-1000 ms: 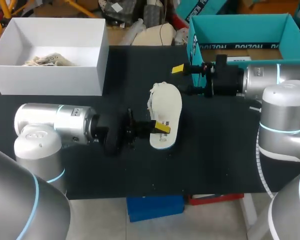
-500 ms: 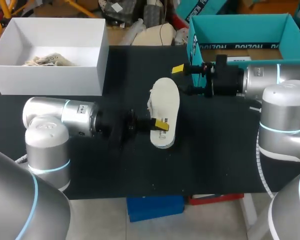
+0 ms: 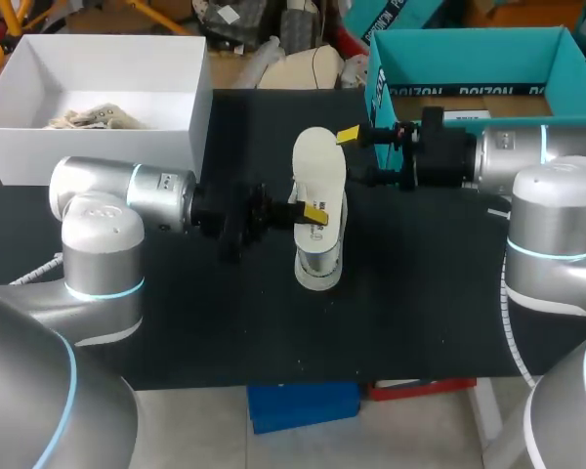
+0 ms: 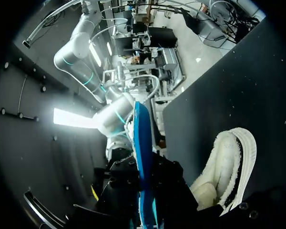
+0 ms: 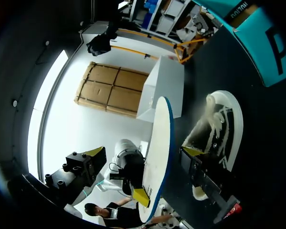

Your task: Take the shoe out of the shoebox, open the shoe tongue, remove and reinsert the insole, then place the shoe into the shoebox

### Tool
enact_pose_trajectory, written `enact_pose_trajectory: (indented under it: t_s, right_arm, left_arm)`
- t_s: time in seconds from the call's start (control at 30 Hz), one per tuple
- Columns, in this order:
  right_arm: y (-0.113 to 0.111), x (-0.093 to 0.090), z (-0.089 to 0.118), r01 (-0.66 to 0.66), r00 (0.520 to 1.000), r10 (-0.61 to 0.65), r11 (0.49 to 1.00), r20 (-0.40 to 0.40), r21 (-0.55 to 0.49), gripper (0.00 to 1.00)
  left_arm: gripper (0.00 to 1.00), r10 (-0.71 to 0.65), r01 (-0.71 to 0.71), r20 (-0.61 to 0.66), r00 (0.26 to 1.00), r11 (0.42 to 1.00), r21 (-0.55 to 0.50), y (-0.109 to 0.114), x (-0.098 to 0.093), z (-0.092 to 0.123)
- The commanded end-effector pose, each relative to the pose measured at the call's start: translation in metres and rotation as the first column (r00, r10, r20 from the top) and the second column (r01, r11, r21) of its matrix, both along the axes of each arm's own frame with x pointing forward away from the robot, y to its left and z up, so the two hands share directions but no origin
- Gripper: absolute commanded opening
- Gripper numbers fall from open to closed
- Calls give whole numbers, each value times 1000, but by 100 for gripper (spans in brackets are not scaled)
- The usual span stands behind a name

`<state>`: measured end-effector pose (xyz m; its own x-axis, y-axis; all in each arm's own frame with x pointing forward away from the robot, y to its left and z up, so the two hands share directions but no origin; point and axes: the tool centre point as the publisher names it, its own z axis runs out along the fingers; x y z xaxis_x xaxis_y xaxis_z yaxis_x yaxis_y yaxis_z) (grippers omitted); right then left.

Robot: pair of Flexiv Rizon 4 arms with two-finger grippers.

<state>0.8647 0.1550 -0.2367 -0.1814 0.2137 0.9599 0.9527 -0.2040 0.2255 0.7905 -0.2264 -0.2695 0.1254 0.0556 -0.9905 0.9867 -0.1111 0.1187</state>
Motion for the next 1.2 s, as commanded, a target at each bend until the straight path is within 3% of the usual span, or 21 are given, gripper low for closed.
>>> enact_pose_trajectory:
  t_s: [0.03,0.5,0.83,0.9,0.97,1.0,1.03,1.2]
  right_arm:
    - [2,0,-1,3,1000,-3,1000,-1,-1,100]
    - [2,0,-1,3,1000,-3,1000,-1,-1,100]
    - [4,3,-6,-122,992,123,990,-11,67,100]
    - [7,1,-10,-142,989,144,987,-27,73,86]
    - [12,-1,-14,-160,986,163,984,-40,75,79]
    - [16,-3,-16,-169,983,173,983,-52,77,57]
    - [18,-4,-19,-174,982,179,982,-63,77,48]
    - [29,-10,-31,-181,977,191,979,-97,96,45]
  left_arm:
    - [0,-22,22,10,1000,1000,4,0,11,2]
    - [0,-34,34,25,999,999,-19,-2,19,-2]
    - [0,-34,34,25,999,999,-19,-2,19,-2]
    - [0,-34,34,25,999,999,-19,-2,19,-2]
    - [0,-34,34,25,999,999,-19,-2,19,-2]
    - [0,-34,34,25,999,999,-19,-2,19,-2]
    - [0,-34,34,25,999,999,-19,-2,19,-2]
    - [0,-34,34,25,999,999,-19,-2,19,-2]
